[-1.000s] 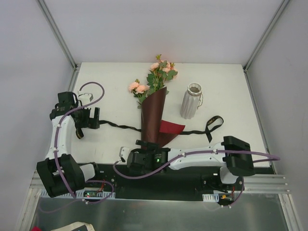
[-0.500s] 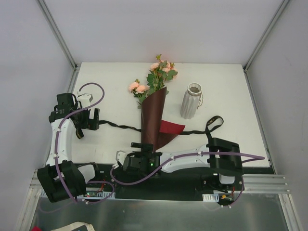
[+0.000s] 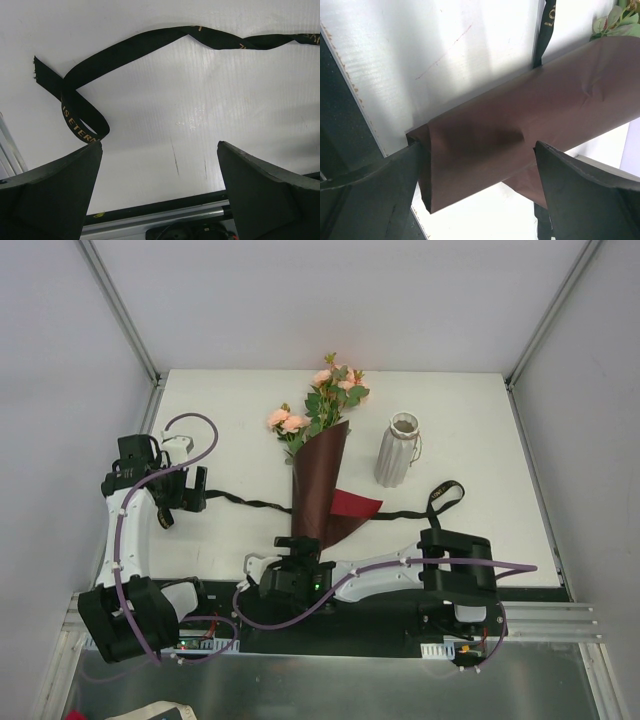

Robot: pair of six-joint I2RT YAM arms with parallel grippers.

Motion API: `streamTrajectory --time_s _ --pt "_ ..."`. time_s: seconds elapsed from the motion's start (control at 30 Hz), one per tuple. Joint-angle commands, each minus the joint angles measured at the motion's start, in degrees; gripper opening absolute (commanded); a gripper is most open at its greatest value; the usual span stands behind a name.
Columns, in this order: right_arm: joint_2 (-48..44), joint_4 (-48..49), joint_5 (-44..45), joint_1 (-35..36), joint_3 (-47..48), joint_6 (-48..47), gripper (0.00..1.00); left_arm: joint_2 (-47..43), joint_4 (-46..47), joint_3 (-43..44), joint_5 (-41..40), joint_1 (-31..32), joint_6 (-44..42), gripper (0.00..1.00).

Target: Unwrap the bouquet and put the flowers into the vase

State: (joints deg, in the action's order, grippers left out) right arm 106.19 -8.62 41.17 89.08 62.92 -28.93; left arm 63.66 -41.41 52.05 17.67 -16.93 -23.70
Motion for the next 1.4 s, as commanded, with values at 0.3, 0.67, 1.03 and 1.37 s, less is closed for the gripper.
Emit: streamTrajectory --time_s 0.3,0.67,1.03,1.37 --pt "-7.49 1.94 -7.06 -1.62 -1.48 0.89 0.96 -5.12 -4.29 -1.16 2.89 -0.03 -4.60 0.99" --pt "-5.38 3.70 -7.77 -3.91 -1.83 0.10 0.95 -4.07 -4.30 -0.64 2.90 -0.03 -4.86 0.99" --pt "-4.85 3.44 -9.88 -3.30 -1.66 1.42 0.95 -3.54 -4.29 -0.02 2.72 0.05 -5.21 0.99" --pt "-3.98 3.08 -8.48 -1.36 -0.25 1.77 0.96 -3.80 -4.30 -0.37 2.81 -0.03 -5.39 0.99"
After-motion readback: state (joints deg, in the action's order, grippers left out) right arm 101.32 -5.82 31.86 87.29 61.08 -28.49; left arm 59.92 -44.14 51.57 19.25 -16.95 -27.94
